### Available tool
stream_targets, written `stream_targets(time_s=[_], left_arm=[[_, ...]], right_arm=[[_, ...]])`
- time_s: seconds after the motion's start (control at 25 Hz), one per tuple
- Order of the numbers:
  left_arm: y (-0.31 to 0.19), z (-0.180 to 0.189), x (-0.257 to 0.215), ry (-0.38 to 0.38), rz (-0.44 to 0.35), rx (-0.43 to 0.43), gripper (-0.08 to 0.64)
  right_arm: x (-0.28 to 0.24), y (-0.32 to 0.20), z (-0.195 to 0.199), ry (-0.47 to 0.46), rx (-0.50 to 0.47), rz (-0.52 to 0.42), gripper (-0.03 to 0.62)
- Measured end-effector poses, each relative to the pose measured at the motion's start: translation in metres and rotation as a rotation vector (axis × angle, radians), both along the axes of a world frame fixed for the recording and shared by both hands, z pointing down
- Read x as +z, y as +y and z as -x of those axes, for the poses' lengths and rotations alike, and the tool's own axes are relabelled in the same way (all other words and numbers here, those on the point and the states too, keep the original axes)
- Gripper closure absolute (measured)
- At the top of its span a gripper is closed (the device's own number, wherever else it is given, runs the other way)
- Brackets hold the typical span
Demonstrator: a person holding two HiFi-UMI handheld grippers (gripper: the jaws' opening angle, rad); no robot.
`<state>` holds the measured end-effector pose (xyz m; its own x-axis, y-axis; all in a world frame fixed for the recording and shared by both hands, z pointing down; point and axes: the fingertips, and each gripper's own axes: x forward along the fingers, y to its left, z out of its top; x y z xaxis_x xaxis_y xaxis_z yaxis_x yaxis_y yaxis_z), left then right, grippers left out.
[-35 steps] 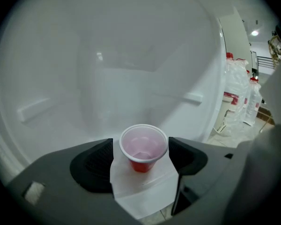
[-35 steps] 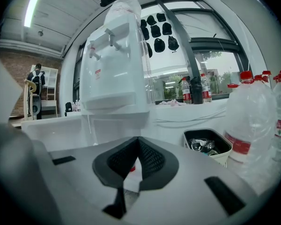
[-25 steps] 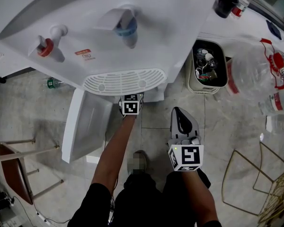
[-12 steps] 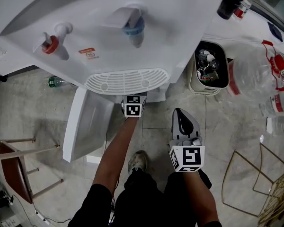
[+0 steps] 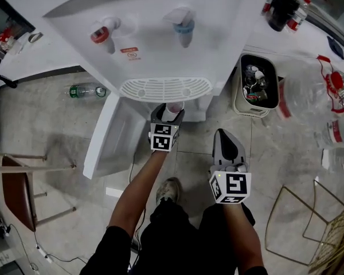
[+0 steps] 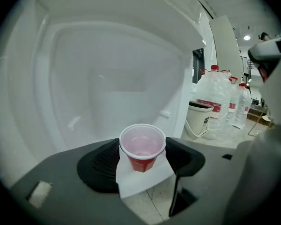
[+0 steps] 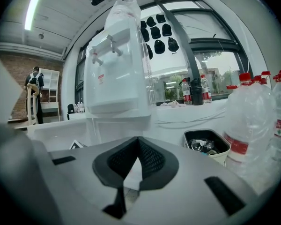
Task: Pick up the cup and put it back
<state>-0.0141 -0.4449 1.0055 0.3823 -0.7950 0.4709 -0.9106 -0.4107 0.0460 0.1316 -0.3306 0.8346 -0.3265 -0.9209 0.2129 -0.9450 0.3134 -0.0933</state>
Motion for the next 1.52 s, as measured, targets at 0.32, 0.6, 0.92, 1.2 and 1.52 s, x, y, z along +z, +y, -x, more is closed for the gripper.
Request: stream_targets(time_s=[0.32,0.6,0.92,1.2,1.52], left_arm=[[0.093,0.007,-0.046,-0.053,0.003,0.104,0.255],[0.153,0.019,-0.121,-0.018,0.006,0.124,0.255],[0.186,0.044,-0.215,-0.022,-0.072,0.091,0.255],[0.181,0.063,-0.284,0.011,-0.126,0.071,0.255],[0.142,0.072,-0.336,0.013,-0.181,0.054,0.255]], right_arm=[[-0.016,0.02,-0.001,-0.01,-0.028,-0.023,0.598],[-0.031,0.036,0.012,-0.008,-0.086,-0.032,0.598],[-0.061,0.051,0.032,-0.005,-0.164,-0.035,0.598],[-0.089,0.05,0.048,0.001,-0.205,-0.073,0.598],[-0.094,0.045,0.055,-0.008,-0.2,-0.074,0.597]])
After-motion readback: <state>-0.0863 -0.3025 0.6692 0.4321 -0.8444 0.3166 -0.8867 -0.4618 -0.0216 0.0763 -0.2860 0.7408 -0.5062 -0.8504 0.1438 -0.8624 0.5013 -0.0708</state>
